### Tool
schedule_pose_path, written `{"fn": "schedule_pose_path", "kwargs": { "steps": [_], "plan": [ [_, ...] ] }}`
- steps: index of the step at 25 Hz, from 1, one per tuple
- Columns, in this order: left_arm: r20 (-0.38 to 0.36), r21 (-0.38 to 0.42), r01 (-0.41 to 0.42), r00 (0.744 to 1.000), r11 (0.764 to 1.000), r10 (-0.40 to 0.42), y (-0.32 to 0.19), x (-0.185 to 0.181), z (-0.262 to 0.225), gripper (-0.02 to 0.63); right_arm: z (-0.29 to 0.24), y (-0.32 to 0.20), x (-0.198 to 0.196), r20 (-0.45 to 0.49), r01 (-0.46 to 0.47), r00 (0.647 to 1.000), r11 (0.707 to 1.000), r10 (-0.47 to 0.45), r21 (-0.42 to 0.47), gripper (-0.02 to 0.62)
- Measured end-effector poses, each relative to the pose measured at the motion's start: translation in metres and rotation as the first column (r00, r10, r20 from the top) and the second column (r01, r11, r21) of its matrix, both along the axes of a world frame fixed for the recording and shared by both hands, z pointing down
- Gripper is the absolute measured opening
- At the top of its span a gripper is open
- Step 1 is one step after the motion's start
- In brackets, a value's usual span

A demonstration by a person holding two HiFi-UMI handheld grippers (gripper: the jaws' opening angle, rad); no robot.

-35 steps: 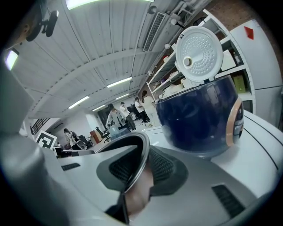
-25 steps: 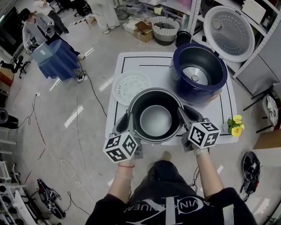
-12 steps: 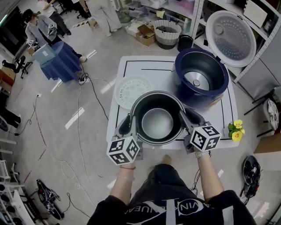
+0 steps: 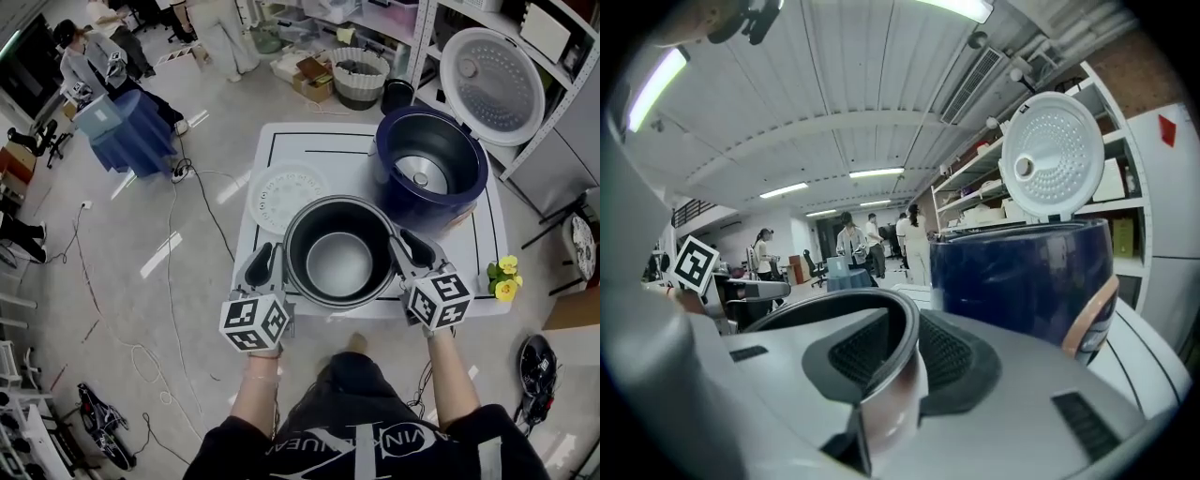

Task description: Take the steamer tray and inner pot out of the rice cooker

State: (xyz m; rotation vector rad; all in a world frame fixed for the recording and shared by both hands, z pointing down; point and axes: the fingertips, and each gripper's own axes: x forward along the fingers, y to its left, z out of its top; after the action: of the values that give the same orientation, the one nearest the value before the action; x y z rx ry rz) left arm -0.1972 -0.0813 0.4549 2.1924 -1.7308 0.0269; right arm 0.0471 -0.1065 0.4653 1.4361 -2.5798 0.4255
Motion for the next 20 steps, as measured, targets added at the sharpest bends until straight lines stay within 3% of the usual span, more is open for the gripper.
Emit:
{"fn": "schedule_pose_path", "kwargs": {
  "steps": [10,20],
  "plan": [
    [0.157,0.104,-0.027,0.988,0.994,0.01,0.009,-0.009,-0.04,0.031,-0.042,0.007,0.009,0.031,-0.019,0.999,0.993,0.015,0.117,0.005],
    [0.151,0.166,-0.016,0.989,0.986,-0.009,0.017,-0.024,-0.077,0.014,-0.081,0.016,0.005,0.088,-0.01,0.996,0.983,-0.006,0.182,-0.002]
  ]
}}
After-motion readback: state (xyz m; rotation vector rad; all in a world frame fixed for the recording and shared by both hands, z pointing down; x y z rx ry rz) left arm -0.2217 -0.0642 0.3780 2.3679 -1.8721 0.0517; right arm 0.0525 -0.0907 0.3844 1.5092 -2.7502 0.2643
